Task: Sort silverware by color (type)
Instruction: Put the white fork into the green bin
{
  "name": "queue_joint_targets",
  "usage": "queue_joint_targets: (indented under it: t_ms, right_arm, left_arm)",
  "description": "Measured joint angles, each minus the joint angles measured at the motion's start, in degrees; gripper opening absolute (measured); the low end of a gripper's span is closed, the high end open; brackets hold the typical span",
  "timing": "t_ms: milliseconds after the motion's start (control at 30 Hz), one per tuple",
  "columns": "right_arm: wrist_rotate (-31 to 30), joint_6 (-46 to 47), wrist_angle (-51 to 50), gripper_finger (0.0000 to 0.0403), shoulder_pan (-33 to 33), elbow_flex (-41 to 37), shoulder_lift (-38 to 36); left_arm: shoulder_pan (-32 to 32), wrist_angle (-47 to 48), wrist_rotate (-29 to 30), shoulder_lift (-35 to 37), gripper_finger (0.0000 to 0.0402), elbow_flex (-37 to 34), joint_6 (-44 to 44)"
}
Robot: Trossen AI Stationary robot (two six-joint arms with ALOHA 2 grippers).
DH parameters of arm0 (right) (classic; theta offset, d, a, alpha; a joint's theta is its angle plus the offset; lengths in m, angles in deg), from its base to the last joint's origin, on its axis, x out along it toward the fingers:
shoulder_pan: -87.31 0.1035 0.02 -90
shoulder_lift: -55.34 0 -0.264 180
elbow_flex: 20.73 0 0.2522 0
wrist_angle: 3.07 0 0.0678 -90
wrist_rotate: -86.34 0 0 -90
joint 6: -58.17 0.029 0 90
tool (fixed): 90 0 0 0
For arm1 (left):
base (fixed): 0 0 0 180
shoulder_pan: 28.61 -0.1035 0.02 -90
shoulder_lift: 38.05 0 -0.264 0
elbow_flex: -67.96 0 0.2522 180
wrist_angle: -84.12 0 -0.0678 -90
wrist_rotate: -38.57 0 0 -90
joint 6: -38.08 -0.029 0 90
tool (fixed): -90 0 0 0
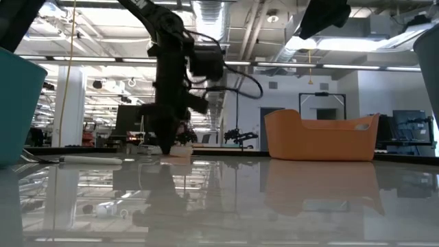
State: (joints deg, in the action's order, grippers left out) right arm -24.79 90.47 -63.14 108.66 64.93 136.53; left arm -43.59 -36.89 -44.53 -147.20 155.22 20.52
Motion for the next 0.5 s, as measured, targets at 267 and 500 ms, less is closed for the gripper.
queue_joint_targets:
  t_ms: [267, 500]
  right_arm:
    - [0.3, 1.1, 0.6, 0.0152, -2.1, 0.0, 0.0]
    - [0.2, 2.1, 5.1, 0.0152, -4.2, 0.0, 0.1]
  left_arm:
    - [3.9, 2.7, -6.3, 16.0, 0.0010, 0.0, 1.3]
    - [15.8, 3.0, -17.3, 39.2, 0.0010, -4.4, 10.3]
